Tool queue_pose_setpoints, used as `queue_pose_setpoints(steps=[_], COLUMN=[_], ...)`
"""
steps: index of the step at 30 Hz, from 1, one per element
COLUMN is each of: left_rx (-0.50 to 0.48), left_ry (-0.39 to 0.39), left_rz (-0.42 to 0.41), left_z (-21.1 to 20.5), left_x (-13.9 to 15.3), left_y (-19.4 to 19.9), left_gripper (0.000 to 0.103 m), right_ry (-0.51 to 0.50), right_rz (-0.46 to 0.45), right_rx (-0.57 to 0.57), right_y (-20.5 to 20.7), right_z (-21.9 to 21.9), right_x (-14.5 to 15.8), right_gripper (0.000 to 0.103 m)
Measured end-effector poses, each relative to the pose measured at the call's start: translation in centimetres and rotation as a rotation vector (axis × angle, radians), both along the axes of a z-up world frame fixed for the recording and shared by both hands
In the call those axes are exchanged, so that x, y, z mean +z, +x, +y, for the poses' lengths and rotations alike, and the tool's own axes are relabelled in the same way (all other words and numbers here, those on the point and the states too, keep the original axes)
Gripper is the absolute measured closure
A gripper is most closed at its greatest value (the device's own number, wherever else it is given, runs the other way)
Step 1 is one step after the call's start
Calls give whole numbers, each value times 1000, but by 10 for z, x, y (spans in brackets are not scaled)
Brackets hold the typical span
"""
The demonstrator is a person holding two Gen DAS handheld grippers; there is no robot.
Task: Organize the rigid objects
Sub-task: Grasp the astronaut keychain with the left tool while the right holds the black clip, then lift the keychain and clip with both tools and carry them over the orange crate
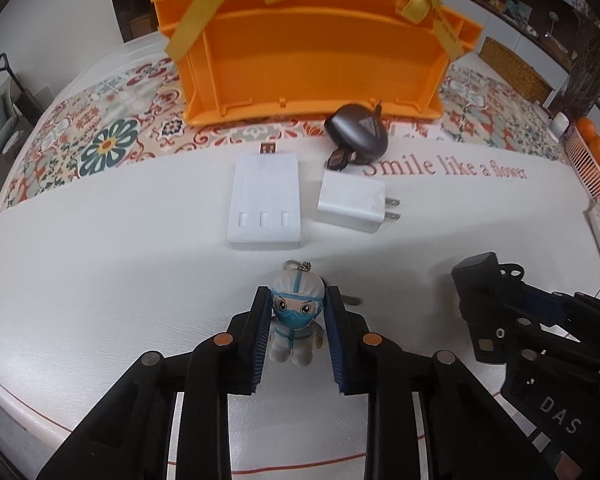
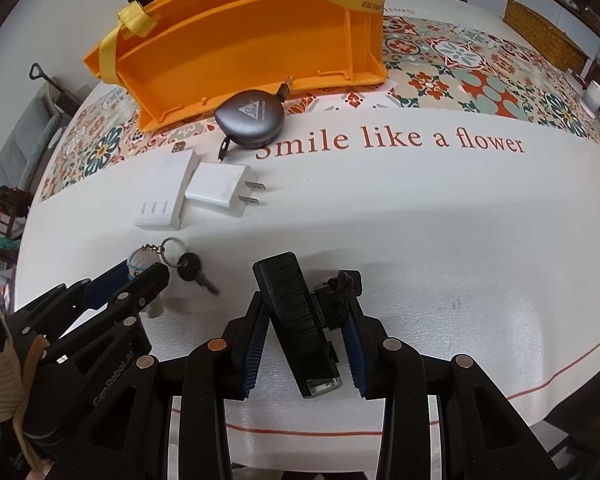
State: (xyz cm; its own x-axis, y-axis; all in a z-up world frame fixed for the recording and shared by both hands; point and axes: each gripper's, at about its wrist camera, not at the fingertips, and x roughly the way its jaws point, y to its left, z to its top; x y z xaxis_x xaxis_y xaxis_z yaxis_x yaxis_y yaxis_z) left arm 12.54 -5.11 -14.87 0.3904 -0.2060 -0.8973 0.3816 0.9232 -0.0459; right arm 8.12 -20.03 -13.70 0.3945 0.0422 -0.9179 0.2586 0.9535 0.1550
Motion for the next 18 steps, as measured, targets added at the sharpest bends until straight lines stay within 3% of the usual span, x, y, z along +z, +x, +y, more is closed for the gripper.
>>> queue_pose_setpoints(steps=[18], left_rx=[17], left_ry=[-88], left_rz=[-68], left_z=[7], left_x=[61], left_y=[2], left_gripper=[76], right_ry=[10], right_rz=[-109], right_rx=[20], right_y=[6], right_z=[2], right_x=[53], right_gripper=[66])
